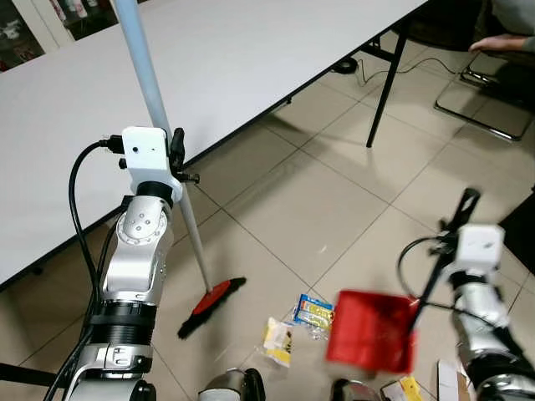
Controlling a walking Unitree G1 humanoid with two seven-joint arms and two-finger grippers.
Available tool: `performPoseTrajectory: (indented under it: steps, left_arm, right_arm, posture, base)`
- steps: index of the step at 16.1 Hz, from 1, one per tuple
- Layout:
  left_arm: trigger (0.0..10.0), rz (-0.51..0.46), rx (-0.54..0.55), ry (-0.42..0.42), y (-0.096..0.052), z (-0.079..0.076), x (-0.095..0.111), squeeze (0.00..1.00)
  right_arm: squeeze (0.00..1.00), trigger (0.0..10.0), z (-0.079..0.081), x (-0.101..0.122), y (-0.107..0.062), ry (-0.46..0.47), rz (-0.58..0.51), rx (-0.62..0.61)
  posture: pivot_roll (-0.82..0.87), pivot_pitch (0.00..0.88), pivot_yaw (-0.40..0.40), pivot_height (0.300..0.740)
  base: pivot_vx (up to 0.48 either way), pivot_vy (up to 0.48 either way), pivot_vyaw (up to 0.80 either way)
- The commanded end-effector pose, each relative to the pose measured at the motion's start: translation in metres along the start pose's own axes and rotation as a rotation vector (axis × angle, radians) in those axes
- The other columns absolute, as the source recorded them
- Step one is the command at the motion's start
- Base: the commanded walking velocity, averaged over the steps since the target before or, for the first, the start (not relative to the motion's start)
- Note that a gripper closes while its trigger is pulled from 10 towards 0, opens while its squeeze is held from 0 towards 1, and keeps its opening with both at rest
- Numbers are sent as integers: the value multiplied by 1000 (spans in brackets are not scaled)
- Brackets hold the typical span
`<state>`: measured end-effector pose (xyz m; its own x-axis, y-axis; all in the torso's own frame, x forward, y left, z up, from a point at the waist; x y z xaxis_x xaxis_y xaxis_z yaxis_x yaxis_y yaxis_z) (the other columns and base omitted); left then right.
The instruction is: Sweep floor
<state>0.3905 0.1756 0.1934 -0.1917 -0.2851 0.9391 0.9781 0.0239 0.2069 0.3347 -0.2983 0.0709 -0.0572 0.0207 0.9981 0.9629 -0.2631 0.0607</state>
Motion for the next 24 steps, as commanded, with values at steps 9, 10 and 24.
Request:
performPoseTrajectory:
  steps: [9,10,24]
  left_arm:
    - [10000,-37,23,1,-2,6,10,0]
    - [10000,-33,29,3,-2,9,9,0]
    - [10000,-10,16,-6,-3,4,3,0]
  right_arm:
    - [0,10000,15,49,18,41,-179,59]
    - [0,10000,14,46,16,28,-165,62]
    - [0,10000,0,35,3,-118,-116,82]
  posture:
    - [-38,143,103,740]
    - [-38,143,103,740]
    - [-59,156,94,740]
  base:
    - [0,0,0]
    - [0,0,0]
    - [0,0,0]
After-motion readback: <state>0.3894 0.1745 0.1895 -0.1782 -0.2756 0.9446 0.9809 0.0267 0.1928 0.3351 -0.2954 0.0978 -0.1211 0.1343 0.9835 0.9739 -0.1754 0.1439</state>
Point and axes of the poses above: a point about 5 cm out from each wrist's last joint towards the gripper, its own y axis pointing out of the wrist towards the gripper, its own x axis along the axis of the wrist's last joint, z = x × y, the point moved 5 cm from there along y, pointing out of the wrist towards the gripper, and after that the axes turned 12 degrees about y, right-handed, at the moved point
